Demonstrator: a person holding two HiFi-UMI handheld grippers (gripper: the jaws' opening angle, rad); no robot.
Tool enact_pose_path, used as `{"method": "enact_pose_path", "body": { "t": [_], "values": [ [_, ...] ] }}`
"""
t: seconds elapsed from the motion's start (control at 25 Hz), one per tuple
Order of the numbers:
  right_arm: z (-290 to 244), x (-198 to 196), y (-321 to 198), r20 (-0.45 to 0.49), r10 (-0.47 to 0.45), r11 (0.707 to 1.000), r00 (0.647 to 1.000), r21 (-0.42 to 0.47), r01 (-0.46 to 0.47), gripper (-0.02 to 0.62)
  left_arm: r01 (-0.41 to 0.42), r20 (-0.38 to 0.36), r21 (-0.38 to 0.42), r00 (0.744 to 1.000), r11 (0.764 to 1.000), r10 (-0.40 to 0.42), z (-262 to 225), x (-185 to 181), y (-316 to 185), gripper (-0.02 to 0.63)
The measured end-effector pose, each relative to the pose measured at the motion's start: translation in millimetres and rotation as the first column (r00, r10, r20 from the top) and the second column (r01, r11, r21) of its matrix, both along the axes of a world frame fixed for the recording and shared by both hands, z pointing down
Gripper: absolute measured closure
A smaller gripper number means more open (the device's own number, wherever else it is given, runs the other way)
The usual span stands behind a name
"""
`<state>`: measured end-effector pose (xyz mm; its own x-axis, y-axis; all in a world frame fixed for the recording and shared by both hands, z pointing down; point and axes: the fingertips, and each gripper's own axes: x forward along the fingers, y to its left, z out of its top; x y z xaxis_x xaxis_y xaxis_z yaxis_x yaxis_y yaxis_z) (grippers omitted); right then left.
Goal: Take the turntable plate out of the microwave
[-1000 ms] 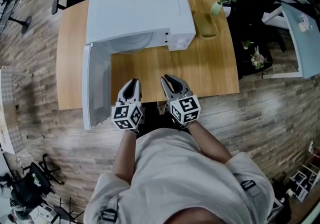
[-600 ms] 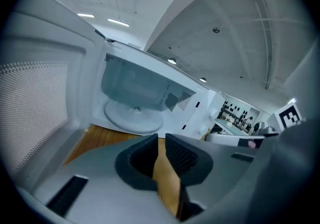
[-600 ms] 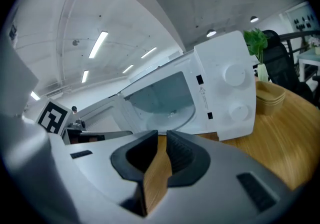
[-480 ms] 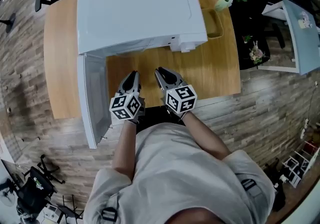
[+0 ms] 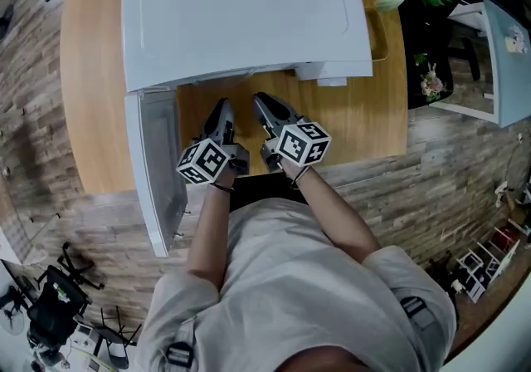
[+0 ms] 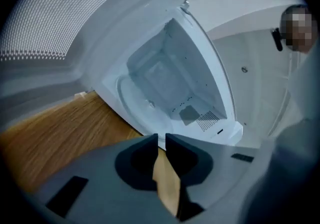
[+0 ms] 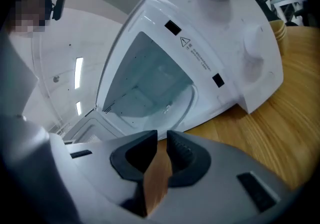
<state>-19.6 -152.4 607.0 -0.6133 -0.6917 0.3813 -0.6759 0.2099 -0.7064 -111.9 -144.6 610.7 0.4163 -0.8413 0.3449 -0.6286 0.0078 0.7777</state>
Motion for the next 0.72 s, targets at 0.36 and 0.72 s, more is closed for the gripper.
{"method": "enact_pose_path", "body": {
  "t": [0.36,0.72],
  "values": [
    [26,-16,-17,0.107,0.079,0.990,0.991,-0.124,-0.065,0.497,0.073,-0.133,-0.054,0.988,0.996,-0.079,19,-12,-15,0.525],
    [39,-23,-34,0.187,0.154,0.972,0.970,-0.204,-0.115,0.463,0.101,-0.198,-0.082,0.973,0.992,-0.116,31,-19,-28,0.471]
  ]
}}
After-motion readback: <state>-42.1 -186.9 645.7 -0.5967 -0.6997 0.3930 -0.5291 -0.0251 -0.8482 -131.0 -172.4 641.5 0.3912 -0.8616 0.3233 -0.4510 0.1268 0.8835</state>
